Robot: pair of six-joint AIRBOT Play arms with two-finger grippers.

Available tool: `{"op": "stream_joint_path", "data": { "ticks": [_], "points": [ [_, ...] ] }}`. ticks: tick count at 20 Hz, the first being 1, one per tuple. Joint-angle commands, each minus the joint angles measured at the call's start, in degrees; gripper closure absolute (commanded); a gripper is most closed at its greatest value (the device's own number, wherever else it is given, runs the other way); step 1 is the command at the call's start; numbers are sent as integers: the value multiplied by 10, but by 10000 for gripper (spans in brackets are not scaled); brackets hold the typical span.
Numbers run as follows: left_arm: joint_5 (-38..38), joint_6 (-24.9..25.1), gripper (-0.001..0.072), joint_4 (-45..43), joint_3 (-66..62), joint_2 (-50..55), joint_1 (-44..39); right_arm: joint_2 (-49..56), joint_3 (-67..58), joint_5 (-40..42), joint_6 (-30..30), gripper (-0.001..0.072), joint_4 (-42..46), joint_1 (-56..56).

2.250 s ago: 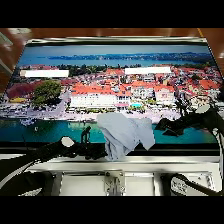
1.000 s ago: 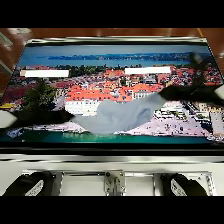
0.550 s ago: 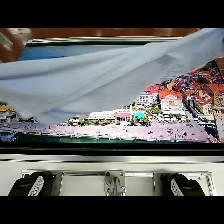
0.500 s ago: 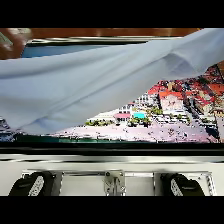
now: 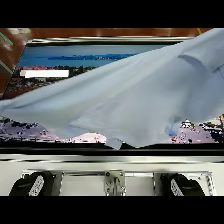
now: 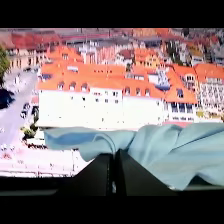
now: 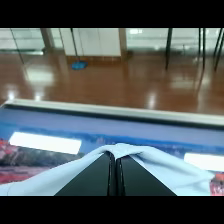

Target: Fold the shirts.

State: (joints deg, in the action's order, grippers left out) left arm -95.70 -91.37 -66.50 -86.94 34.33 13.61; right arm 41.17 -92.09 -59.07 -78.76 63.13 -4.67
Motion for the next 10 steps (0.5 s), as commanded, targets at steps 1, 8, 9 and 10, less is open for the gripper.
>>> {"op": "stream_joint_path", "data": {
  "ticks": [1,8,9,10],
  "points": [
    [-27,-9,668,39,156,-9,-2,94,-1,-15,0,643,-23,1],
    [252,14,668,66,436,79,-2,413,-1,82,25,643,-71,21],
    [283,38,668,82,443,116,-2,456,-1,107,25,643,-104,31],
    [313,60,668,102,443,157,-2,494,-1,128,24,643,-148,39]
  ]
}}
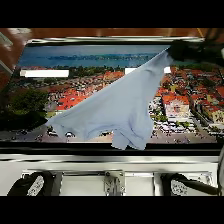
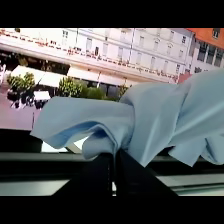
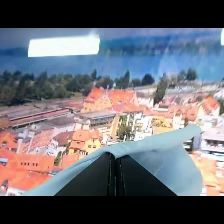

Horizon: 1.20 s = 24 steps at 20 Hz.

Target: Fold the shirts.

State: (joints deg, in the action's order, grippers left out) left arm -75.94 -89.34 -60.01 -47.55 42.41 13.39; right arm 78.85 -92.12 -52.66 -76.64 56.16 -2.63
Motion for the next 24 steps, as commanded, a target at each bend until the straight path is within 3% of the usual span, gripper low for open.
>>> {"op": "stream_joint_path", "data": {
  "ticks": [1,4,8,9,10,11,12,15,18,20,24],
  "points": [
    [148,48,668,57,50,116,0,148,-1,76,4,643,-119,26],
    [222,49,667,78,50,220,0,217,-1,76,-1,643,-153,44],
    [250,51,666,120,50,320,0,259,-1,16,-14,642,-153,62],
    [249,72,659,128,45,328,1,259,-1,14,-16,608,-154,63],
    [240,84,561,126,34,329,3,254,-1,12,-19,423,-163,63],
    [221,97,316,124,15,328,14,245,-1,6,-18,184,-175,56],
    [189,108,151,111,-12,327,30,231,-1,-11,-17,154,-177,45],
    [46,108,177,-32,-116,327,100,166,-1,-133,-7,154,-107,-16],
    [-49,156,87,-102,-132,327,138,127,3,-339,-22,154,62,-81],
    [-30,199,87,-75,-83,328,132,121,37,-421,-22,153,81,-112],
    [83,242,87,-68,8,331,79,115,116,-422,-26,144,18,-123]
  ]
}}
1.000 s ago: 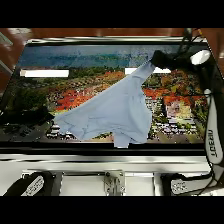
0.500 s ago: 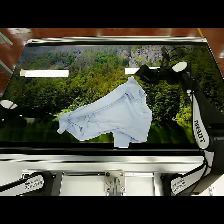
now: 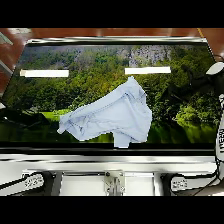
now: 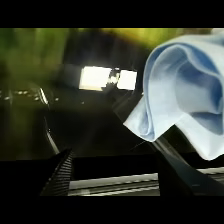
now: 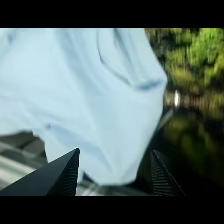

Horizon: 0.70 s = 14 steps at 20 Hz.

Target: Fold the shirts.

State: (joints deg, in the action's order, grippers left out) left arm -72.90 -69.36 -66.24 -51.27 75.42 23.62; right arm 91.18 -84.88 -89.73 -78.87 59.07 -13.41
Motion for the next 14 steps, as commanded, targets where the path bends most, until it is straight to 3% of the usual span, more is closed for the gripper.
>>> {"op": "stream_joint_path", "data": {
  "ticks": [1,6,7,11,12,14],
  "points": [
    [75,44,87,-6,54,3,-39,-8,52,-38,-3,144,-19,-10],
    [120,45,80,-6,58,43,-100,-8,57,3,-3,144,-20,21],
    [119,45,24,1,58,51,-105,-8,57,1,-4,144,-21,22],
    [125,72,37,42,58,64,-119,-8,57,-3,-4,144,-20,22],
    [122,72,58,48,58,69,-121,-8,57,-3,-5,144,-20,21],
    [107,72,322,55,58,77,-129,-8,57,-7,-11,144,-10,22]
  ]
}}
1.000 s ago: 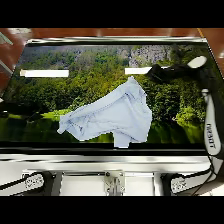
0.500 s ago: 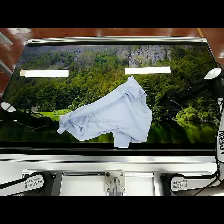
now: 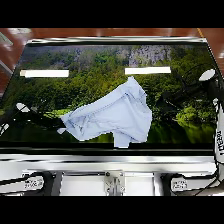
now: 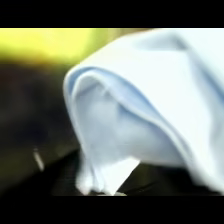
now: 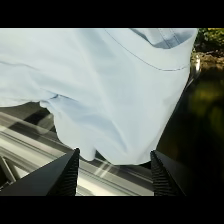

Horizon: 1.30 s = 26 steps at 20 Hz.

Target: Fold the shirts.

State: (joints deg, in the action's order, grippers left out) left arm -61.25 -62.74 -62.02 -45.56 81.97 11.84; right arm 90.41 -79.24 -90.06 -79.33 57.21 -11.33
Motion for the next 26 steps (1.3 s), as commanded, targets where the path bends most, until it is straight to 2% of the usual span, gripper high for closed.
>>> {"op": "stream_joint_path", "data": {
  "ticks": [1,2,3,6,11,17,19,20,21,22,24,26],
  "points": [
    [-21,6,471,14,1,15,-16,0,1,-10,-10,144,25,1],
    [-32,6,592,14,1,17,-17,0,3,-20,-16,131,53,1],
    [-44,16,667,14,1,17,-17,0,14,-32,-21,81,82,1],
    [-73,32,667,14,1,7,-13,-3,107,-43,-17,81,89,1],
    [-95,31,667,30,1,-29,-15,-6,242,58,-15,81,58,42],
    [-121,31,667,39,0,-56,-15,-6,304,189,-15,90,3,122],
    [-121,31,667,64,0,-70,-15,-6,304,216,-28,288,-7,134],
    [-121,31,667,79,-1,-78,-15,-6,304,224,-32,356,-15,137],
    [-121,31,667,90,-5,-89,-15,-6,304,230,-35,471,-23,138],
    [-121,30,668,95,-11,-99,-15,-7,304,228,-34,645,-39,138],
    [-129,29,668,95,-36,-126,-15,-26,295,212,7,643,-61,135],
    [-130,14,669,96,-80,-168,-14,-84,254,189,37,644,-49,135]
  ]
}}
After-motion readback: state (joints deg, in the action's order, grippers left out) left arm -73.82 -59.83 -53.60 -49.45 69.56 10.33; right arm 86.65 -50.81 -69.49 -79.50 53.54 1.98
